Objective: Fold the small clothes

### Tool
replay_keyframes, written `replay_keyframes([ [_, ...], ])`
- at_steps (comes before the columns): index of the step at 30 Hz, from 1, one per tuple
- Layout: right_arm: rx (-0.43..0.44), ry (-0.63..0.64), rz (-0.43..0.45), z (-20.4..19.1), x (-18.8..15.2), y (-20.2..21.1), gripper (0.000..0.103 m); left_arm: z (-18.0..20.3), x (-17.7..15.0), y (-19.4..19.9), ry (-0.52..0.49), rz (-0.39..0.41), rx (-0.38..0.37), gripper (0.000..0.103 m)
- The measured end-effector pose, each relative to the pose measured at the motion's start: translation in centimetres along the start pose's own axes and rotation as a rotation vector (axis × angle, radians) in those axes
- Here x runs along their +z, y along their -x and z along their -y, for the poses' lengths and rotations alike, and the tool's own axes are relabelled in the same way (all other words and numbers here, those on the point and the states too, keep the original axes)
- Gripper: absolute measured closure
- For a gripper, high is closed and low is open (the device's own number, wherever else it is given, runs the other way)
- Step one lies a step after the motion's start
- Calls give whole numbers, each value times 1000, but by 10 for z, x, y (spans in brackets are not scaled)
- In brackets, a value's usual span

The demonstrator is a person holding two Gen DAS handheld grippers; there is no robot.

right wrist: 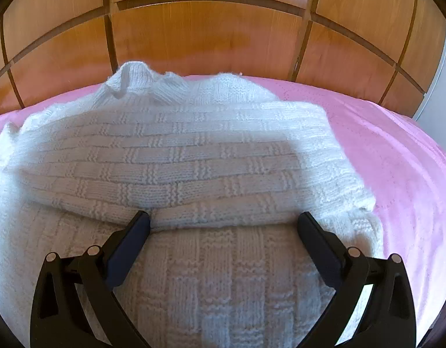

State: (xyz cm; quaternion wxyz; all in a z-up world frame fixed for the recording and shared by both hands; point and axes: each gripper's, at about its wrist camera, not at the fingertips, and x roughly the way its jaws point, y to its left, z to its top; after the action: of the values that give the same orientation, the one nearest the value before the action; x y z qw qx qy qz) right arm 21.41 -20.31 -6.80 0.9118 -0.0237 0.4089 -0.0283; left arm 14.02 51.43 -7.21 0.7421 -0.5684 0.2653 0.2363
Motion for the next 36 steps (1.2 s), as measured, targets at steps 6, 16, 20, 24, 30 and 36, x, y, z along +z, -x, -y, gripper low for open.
replay_keyframes([
  [6,0,-2,1,1,0,-1,2,34,-6,-8,-173,-27,13,97],
  [16,0,-2,3,1,0,-1,2,144,-121,31,-512,-129,-254,97],
  [20,7,-7,3,1,0,-1,2,177,-200,29,-659,-230,-309,97],
  [24,16,-14,4,2,1,-1,2,193,-289,13,-786,-353,-318,97],
  [30,46,-34,2,6,0,-1,2,182,-374,2,-956,-446,-251,97],
  [36,70,-59,-4,10,9,9,6,150,-385,16,-1027,-408,-191,73],
])
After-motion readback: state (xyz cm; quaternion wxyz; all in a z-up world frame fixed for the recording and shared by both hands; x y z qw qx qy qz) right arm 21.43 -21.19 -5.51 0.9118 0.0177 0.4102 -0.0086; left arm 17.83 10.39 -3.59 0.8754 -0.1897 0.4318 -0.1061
